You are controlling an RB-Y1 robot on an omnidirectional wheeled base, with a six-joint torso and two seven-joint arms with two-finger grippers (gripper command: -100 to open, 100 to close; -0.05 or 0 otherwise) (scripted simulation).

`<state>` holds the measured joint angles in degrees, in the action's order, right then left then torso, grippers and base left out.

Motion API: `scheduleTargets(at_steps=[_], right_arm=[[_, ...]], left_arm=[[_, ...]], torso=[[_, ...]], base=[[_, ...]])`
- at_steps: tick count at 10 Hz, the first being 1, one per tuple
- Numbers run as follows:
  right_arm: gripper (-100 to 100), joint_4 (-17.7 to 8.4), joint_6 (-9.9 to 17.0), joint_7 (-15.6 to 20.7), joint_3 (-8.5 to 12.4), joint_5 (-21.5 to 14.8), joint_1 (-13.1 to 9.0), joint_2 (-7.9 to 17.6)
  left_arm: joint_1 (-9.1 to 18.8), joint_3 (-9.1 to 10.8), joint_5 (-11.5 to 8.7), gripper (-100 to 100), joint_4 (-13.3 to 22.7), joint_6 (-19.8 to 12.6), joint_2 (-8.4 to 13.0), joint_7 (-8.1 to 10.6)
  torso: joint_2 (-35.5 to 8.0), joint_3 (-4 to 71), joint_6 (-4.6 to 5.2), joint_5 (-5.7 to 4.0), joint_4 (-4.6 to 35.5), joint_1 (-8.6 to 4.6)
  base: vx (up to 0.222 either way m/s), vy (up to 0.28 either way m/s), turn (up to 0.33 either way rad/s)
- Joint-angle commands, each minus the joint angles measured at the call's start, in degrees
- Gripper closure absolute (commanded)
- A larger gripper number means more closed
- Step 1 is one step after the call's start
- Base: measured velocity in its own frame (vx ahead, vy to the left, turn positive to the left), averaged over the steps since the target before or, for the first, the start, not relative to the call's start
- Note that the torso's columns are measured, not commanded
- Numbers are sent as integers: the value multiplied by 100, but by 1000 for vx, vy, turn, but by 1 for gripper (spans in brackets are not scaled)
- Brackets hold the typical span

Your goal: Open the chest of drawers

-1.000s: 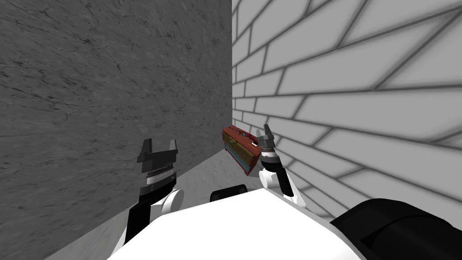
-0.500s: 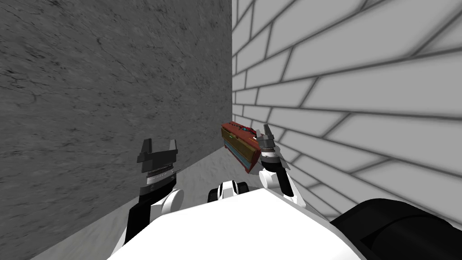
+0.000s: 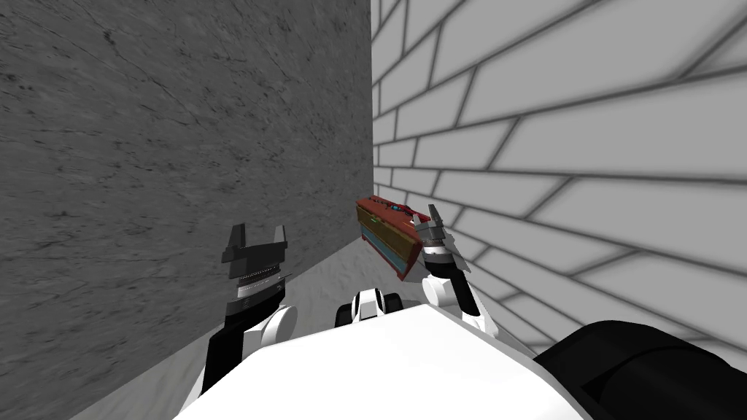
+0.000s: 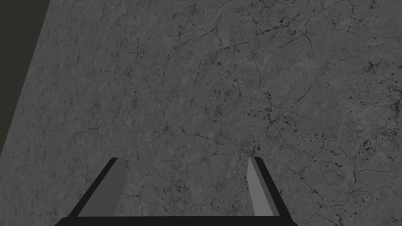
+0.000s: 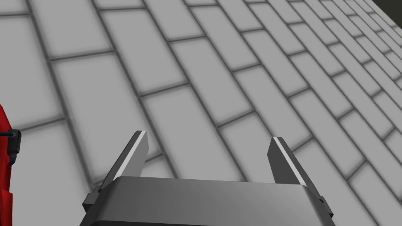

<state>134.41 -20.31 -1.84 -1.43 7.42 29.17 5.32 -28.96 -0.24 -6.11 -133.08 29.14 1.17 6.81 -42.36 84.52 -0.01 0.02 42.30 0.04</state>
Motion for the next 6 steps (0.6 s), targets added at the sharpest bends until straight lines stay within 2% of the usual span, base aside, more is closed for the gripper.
scheduleTargets(at_steps=[1,4,5,6], right_arm=[[-100,-35,110,-170,38,330,50,93],[-100,-165,309,-497,106,832,120,261],[-100,-165,309,-497,106,927,120,261],[-100,-240,421,-678,141,1126,156,349]], left_arm=[[0,0,0,0,0,0,0,0],[0,0,0,0,0,0,0,0],[0,0,0,0,0,0,0,0],[0,0,0,0,0,0,0,0]], torso=[[-2,-2,1,-3,2,-9],[6,4,0,-2,-1,-6],[14,8,2,-1,-3,0],[12,8,0,0,-3,0]], base=[[47,26,-40],[53,32,-66],[63,40,-42],[76,47,-94]])
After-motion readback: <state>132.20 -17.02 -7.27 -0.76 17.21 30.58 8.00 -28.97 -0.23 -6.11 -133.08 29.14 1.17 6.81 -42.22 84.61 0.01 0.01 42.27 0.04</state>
